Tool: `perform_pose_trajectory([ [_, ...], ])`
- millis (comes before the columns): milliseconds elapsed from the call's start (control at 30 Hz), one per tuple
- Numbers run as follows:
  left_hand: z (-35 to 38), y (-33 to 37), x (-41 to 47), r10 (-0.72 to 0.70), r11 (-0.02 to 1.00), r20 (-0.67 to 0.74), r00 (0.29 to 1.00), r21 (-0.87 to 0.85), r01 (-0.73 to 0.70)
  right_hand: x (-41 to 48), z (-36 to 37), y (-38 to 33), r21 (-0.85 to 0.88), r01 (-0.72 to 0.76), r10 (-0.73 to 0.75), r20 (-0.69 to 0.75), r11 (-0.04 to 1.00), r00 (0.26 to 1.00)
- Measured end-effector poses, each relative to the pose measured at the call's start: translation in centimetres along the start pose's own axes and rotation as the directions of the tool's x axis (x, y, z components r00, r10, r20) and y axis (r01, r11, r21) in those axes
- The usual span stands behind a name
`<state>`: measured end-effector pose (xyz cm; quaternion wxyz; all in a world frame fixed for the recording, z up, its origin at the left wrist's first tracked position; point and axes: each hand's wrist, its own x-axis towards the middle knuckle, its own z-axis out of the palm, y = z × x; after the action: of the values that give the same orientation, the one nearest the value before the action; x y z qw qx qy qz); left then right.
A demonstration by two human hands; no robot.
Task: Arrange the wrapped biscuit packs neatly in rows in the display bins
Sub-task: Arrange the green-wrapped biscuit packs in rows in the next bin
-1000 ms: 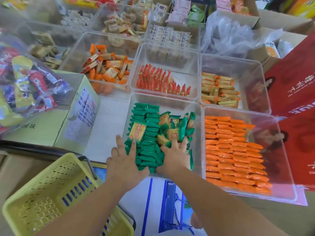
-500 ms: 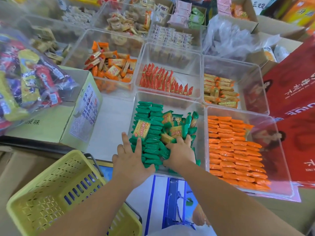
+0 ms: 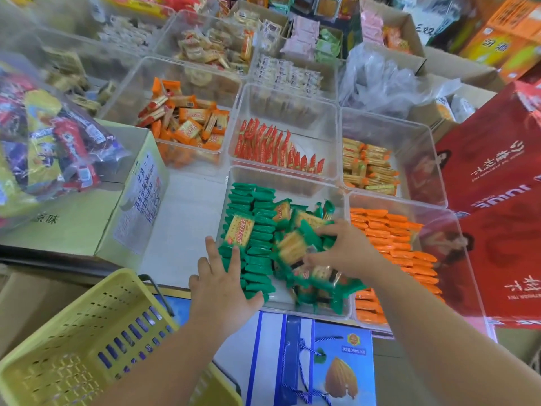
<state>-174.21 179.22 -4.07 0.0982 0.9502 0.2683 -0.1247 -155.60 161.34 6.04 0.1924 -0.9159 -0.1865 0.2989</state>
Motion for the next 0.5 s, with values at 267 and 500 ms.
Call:
perform_pose_trajectory([
  [267,0.0,0.1,0.0,-0.01,1.0,0.016,1.0,0.007,0.009,5.3,-2.8,-6.0,0.644,0.041,-0.05,-0.003,0.764,0.999],
  [500,-0.5,0.2,-0.2,-0.012,1.0,0.036,0.999,0.006,0.012,11.3,4.3,-9.2,0.483,0.047,0.013,-0.121,0.874,0.993],
])
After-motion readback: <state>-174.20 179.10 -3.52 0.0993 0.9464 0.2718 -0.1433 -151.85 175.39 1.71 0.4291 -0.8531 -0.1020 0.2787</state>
